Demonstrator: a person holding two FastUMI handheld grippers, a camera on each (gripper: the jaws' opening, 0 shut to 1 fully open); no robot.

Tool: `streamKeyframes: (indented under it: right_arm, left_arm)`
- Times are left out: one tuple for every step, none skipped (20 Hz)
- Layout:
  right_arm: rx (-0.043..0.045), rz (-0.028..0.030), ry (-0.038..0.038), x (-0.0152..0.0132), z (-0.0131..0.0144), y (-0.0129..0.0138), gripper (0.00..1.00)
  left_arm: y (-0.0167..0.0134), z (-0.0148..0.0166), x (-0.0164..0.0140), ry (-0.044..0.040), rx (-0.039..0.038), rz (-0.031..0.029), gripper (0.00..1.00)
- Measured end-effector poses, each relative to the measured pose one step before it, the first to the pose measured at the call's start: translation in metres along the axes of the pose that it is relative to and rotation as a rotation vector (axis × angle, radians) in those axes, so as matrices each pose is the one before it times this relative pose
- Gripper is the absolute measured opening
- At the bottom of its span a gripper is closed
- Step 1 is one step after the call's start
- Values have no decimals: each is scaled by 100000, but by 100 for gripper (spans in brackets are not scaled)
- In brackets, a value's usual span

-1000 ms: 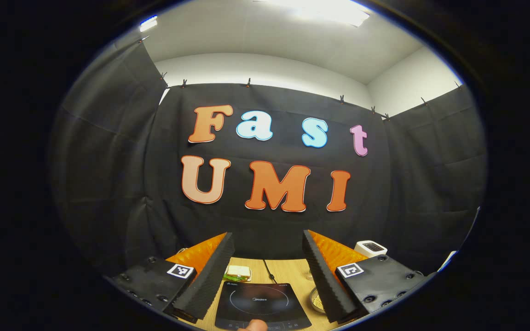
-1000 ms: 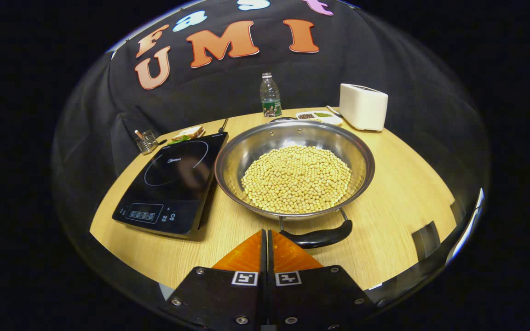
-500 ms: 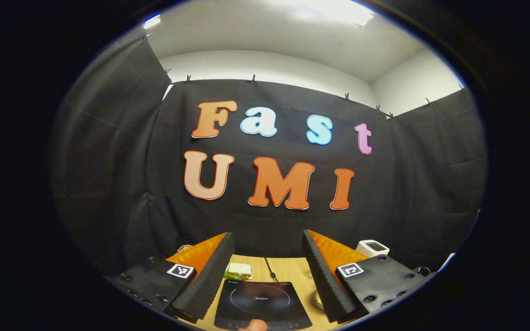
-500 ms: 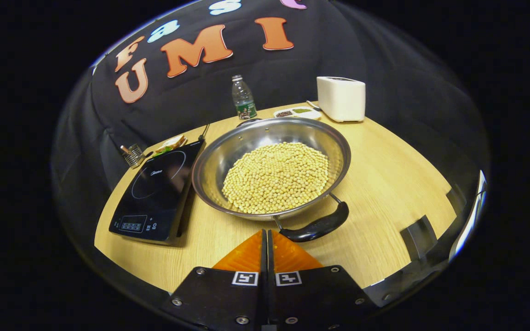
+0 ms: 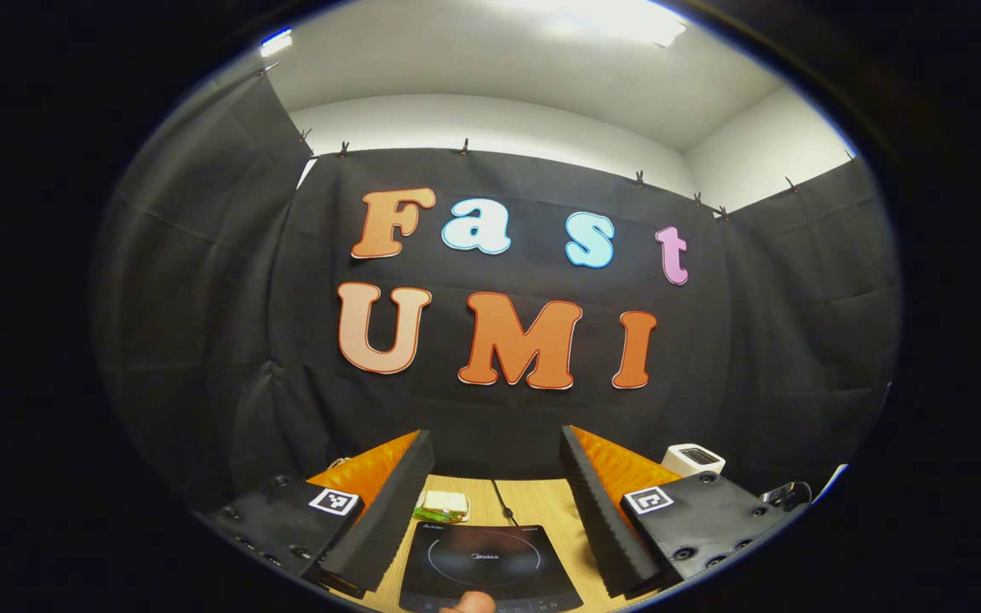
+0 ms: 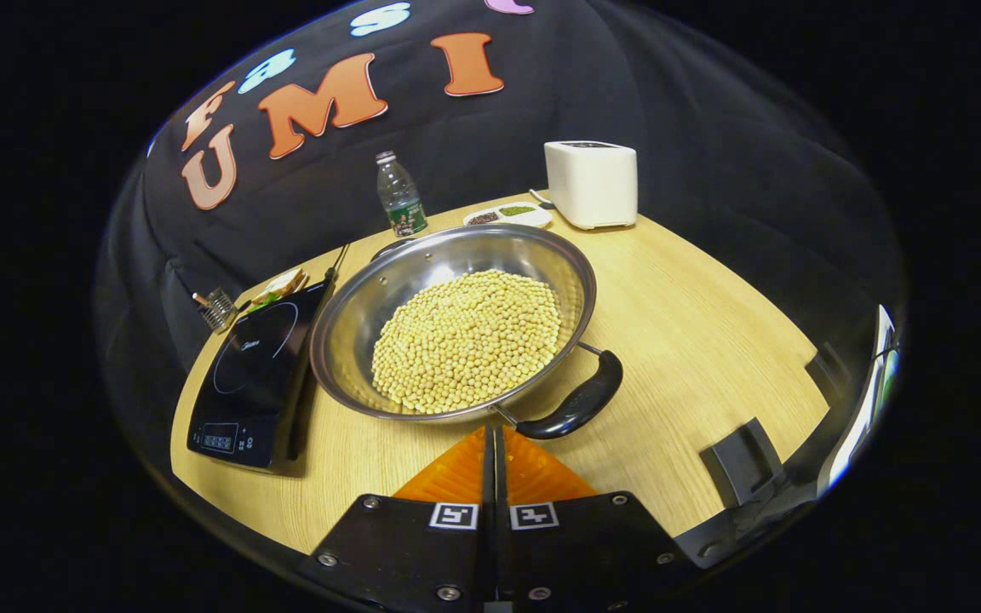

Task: First push the handle of the pot to place it horizontally, then grasp the pot with both hands and set it on the induction cooktop.

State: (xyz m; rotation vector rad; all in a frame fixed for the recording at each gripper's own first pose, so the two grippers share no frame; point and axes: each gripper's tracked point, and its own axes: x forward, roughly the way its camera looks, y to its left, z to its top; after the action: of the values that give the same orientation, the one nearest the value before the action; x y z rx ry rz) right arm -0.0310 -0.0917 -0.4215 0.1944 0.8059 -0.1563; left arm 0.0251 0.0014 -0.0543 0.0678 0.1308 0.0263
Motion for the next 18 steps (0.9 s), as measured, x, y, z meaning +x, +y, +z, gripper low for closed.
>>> streamKeyframes:
  right_arm:
    - [612,-741,-106,304,327,-271,0]
    - [390,-962,-180,200,260,-420,0]
    - [236,-1035,-64,273,293,-347,0]
    - [156,-916,-83,243,313,-256,0]
    - [136,-793,9,325,256,-244,0]
    - [131,-698,-103,241,275,-254,0]
    - [112,-597,-114,252,316,-283,0]
    - [150,-722,-39,292,296,-301,0]
    - [-170,-919,-74,200,178,-344,0]
    - [-121,-1057,-346,396,308,-437,0]
    - [541,-752,-268,368,342,-325,0]
    - [719,-461,-47,268,279,-178,0]
    - [479,-443,116,358,327,-180,0]
    - [316,-609,-41,383,308,-205,0]
    - [174,-718,-27,393,403,-183,0]
    - [50,-924,26,359,331,-275,0]
    - [30,-1032,-240,453,409,-322,0]
    - [326,-898,-161,335,374,-394,0]
  left_arm:
    - [-82,-117,325,303,127,-39,98]
    - [-39,-127,191,212,92,55,98]
    - [119,55,124,89,141,104,98]
    - [-15,-30,172,-56,177,122,98]
    - [71,16,188,-163,106,186,98]
    - [-20,51,216,-117,95,139,98]
    - [-41,-76,186,-84,64,-39,98]
    - [-108,-96,179,46,12,-228,98]
    - [-49,-47,56,57,-95,-306,98]
    - [-48,-148,166,232,-27,-61,97]
    - [84,-248,236,460,126,75,97]
    - [81,-260,284,485,345,139,97]
    - [57,-184,352,507,311,185,97]
    - [1,-284,238,484,144,198,97]
    - [-26,-181,159,260,-1,206,97]
    - [15,-73,217,21,27,28,97]
    - [-76,-63,212,-37,255,94,97]
    - [-31,-45,283,72,459,80,97]
